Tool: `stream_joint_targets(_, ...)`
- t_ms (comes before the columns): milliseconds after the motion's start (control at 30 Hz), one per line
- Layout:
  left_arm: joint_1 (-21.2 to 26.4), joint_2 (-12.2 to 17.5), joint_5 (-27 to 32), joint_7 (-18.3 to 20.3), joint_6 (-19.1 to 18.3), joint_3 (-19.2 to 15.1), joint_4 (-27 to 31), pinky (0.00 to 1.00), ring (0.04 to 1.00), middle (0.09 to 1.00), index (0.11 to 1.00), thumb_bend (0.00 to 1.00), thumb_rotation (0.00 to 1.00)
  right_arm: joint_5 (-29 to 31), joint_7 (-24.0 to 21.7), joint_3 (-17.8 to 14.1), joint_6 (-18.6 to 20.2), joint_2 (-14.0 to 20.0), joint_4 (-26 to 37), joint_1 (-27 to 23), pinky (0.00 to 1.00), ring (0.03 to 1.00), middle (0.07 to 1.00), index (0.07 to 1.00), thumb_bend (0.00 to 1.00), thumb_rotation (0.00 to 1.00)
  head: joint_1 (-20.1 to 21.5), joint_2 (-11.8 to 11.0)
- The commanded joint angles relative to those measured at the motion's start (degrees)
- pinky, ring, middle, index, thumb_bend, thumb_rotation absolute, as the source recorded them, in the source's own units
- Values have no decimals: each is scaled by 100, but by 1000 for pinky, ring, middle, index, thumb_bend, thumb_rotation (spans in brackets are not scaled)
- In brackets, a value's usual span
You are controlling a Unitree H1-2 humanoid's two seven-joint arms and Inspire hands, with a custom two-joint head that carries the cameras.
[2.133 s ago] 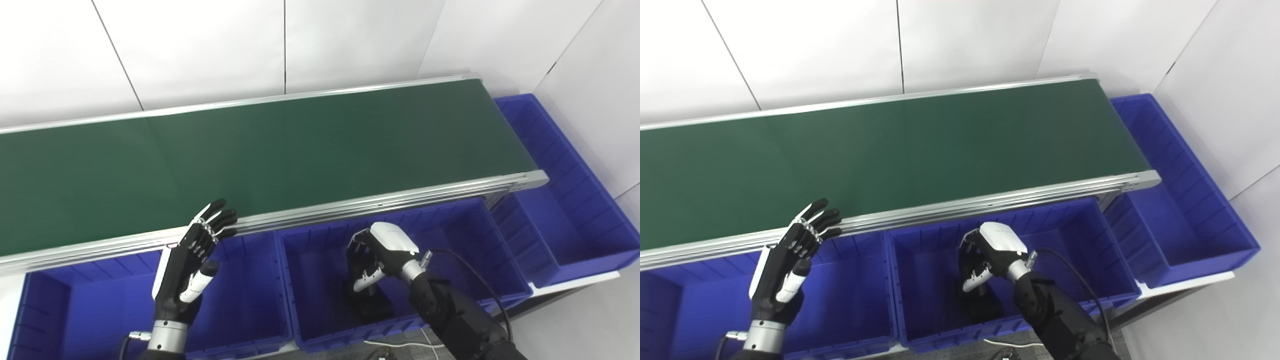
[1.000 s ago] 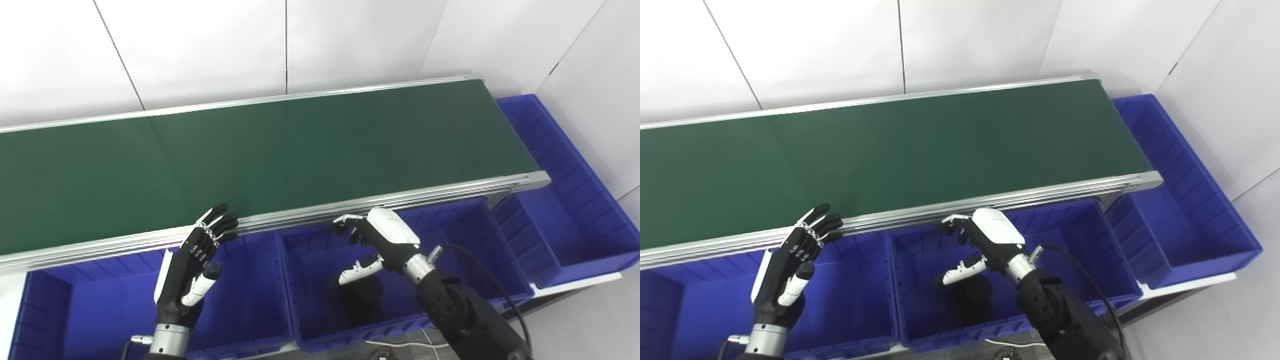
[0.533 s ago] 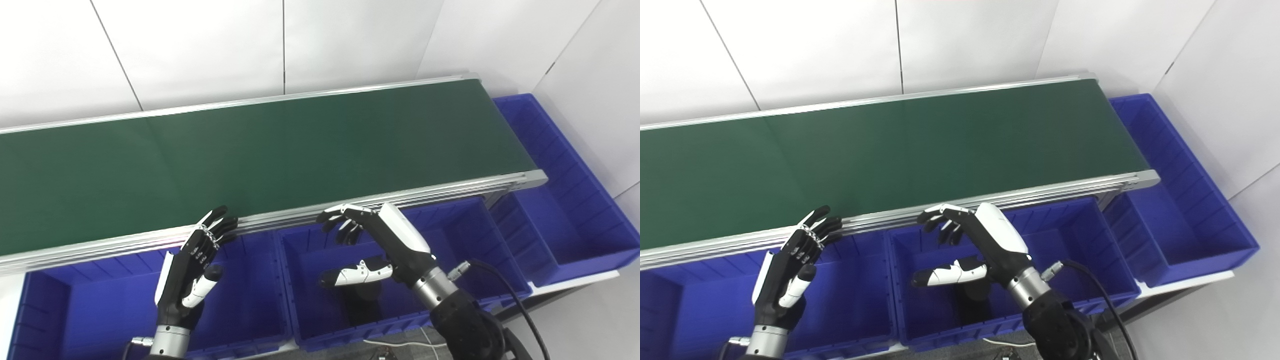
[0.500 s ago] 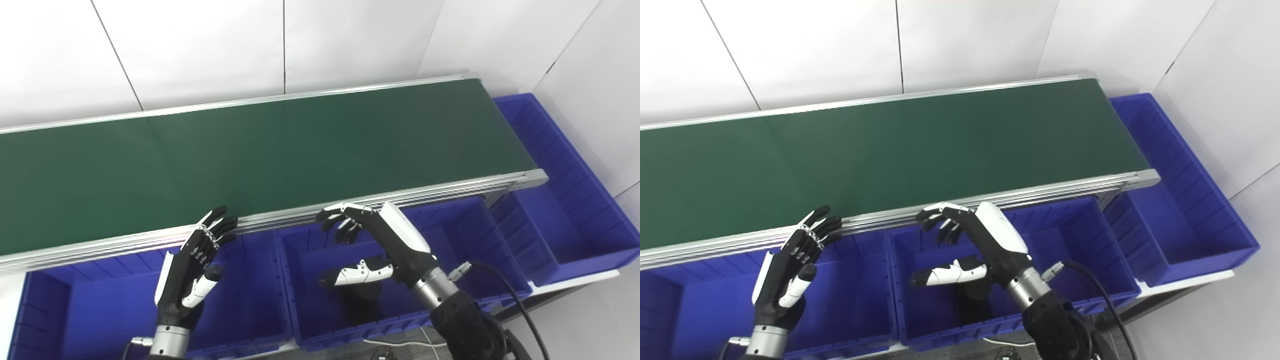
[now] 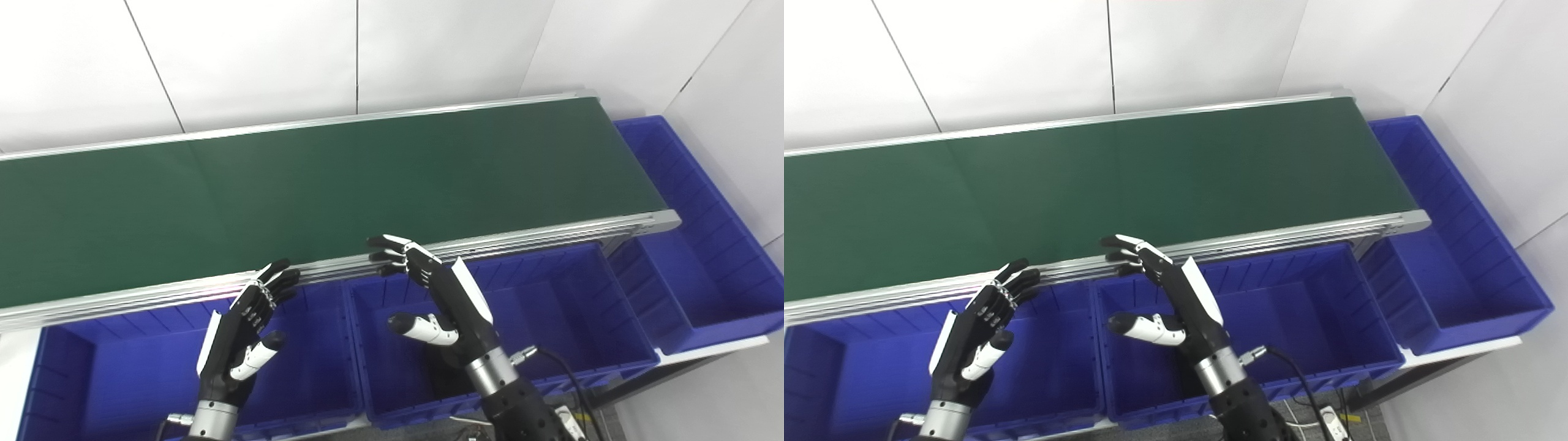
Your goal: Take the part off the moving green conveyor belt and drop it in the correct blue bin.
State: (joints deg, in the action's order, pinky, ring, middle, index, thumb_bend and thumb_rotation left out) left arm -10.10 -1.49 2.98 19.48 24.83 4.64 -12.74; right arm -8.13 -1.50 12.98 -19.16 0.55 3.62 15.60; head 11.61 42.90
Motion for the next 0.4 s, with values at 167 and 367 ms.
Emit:
stream_joint_targets(167,-40,195,-520,-515,210,372,236,728,775,784,811,880,706,169,137,-117,-767,-98,-692,-141,876,902,905,872,968,894,-252,-134)
stream_joint_targets(367,-8,285,-541,-831,210,674,137,724,775,780,803,902,692,-152,360,-54,-773,57,-945,-197,844,884,890,843,933,915,-366,-201)
